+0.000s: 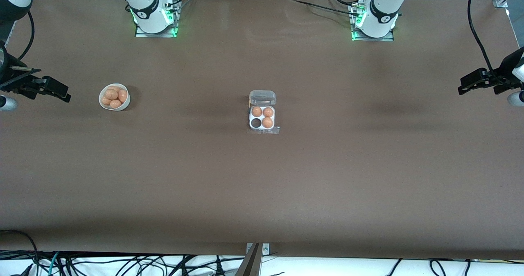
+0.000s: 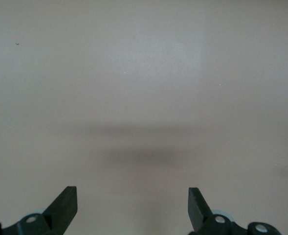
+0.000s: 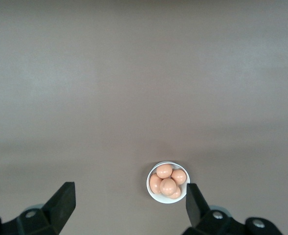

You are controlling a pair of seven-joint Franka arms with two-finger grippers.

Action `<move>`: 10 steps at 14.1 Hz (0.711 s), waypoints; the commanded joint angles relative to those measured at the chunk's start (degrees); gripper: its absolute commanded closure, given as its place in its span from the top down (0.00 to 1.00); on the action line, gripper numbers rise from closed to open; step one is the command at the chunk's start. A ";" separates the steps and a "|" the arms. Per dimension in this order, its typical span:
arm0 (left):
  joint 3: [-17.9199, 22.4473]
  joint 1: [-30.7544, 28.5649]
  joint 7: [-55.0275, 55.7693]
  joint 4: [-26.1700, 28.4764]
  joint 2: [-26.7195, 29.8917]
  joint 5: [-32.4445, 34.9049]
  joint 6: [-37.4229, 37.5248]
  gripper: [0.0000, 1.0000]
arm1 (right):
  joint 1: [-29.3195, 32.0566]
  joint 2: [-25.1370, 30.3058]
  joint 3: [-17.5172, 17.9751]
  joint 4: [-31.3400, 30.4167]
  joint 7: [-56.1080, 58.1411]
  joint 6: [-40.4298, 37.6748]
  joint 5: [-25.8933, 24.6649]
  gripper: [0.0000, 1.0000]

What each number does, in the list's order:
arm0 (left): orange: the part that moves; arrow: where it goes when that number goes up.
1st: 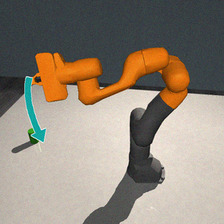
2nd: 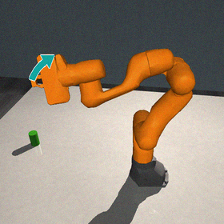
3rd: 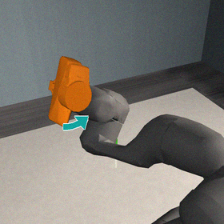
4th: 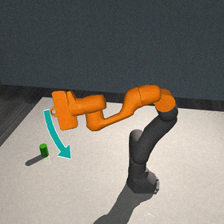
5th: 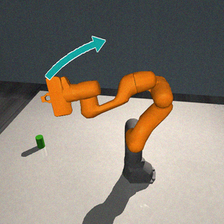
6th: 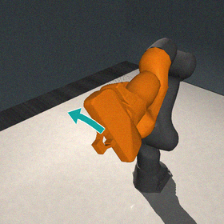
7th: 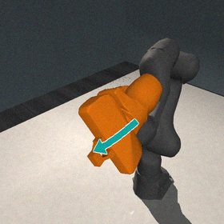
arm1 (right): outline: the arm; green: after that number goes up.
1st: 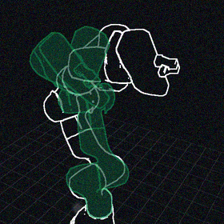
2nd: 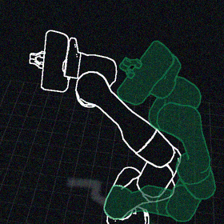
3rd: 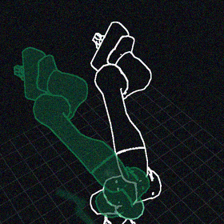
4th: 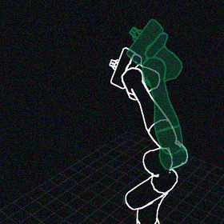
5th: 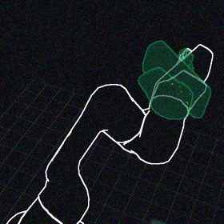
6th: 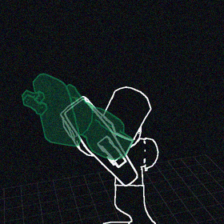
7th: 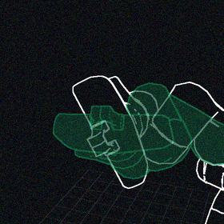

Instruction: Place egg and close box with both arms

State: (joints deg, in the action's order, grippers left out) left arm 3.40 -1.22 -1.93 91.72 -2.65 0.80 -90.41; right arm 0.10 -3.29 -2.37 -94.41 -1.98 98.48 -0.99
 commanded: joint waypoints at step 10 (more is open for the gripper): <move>-0.06 -0.37 -1.23 -1.45 -0.25 -0.10 0.33 1.00 | 0.60 0.30 0.44 0.63 0.04 -0.92 0.37 1.00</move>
State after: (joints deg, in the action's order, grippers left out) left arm 3.41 -1.23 -1.93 91.64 -2.66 0.80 -90.42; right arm 0.10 -3.29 -2.37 -94.41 -1.98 98.46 -0.99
